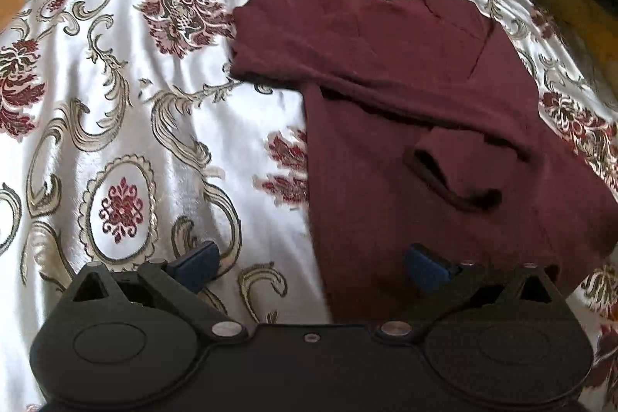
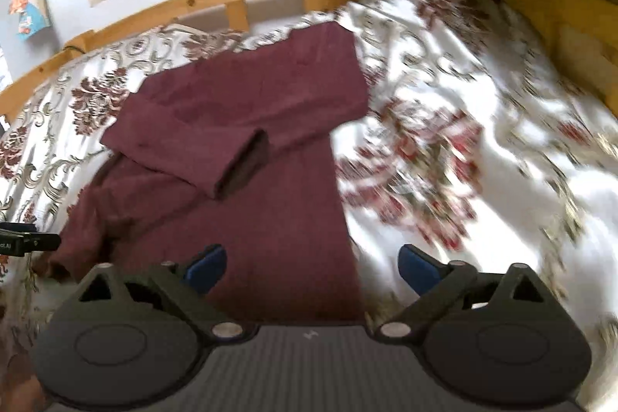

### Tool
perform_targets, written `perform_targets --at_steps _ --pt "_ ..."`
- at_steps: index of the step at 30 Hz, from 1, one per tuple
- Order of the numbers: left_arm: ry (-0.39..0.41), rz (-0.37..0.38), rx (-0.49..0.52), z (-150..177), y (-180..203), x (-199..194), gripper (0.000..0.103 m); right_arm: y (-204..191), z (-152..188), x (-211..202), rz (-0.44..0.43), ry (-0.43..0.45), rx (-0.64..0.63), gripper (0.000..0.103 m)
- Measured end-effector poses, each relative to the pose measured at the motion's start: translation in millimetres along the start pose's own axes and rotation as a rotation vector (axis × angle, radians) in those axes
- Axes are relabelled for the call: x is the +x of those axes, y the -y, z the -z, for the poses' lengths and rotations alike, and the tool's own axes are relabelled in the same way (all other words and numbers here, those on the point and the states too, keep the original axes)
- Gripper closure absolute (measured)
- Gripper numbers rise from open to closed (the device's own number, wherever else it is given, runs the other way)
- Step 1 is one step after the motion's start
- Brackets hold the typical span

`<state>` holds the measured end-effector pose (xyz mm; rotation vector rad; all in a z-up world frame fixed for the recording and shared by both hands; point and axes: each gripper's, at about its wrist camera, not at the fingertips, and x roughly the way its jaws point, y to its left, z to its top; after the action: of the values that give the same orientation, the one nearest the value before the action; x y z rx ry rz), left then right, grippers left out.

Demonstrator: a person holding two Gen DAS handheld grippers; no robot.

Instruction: Fold small clothes

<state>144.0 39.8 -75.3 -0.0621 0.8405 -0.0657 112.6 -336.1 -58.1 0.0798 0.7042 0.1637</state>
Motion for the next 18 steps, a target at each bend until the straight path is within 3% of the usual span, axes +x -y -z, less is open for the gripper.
perform_targets --at_steps 4,7,10,11,12,13,14,16,18 --pt "-0.021 0.025 -0.021 2.8 0.8 0.5 0.004 1.2 -1.1 8.3 0.014 0.02 -0.002 0.024" --pt "-0.037 0.06 -0.036 2.2 2.5 -0.9 0.02 -5.2 -0.5 23.0 0.019 0.005 -0.039 0.038" --pt "-0.055 0.1 -0.088 1.8 -0.1 -1.0 0.045 -9.6 4.9 35.1 0.013 -0.028 -0.053 0.06" --pt "-0.065 0.116 -0.11 1.3 -1.4 0.0 0.062 -10.9 6.7 36.7 0.019 -0.03 -0.065 0.071" --pt "-0.08 0.125 -0.135 0.5 -2.1 2.0 0.072 -11.4 7.6 36.4 0.024 -0.026 -0.072 0.078" --pt "-0.088 0.129 -0.154 -0.4 -2.5 3.0 0.077 -10.9 6.7 35.9 0.021 -0.02 -0.071 0.084" --pt "-0.09 0.135 -0.172 -1.6 -2.6 3.1 0.096 -8.9 5.9 34.2 0.014 -0.014 -0.059 0.09" --pt "-0.083 0.112 -0.176 -6.3 0.0 -1.1 0.101 -2.3 3.9 28.3 0.006 0.012 -0.026 0.093" --pt "-0.065 0.027 -0.146 -12.8 4.1 -11.2 0.101 3.4 1.6 18.4 0.012 0.044 -0.008 0.094"
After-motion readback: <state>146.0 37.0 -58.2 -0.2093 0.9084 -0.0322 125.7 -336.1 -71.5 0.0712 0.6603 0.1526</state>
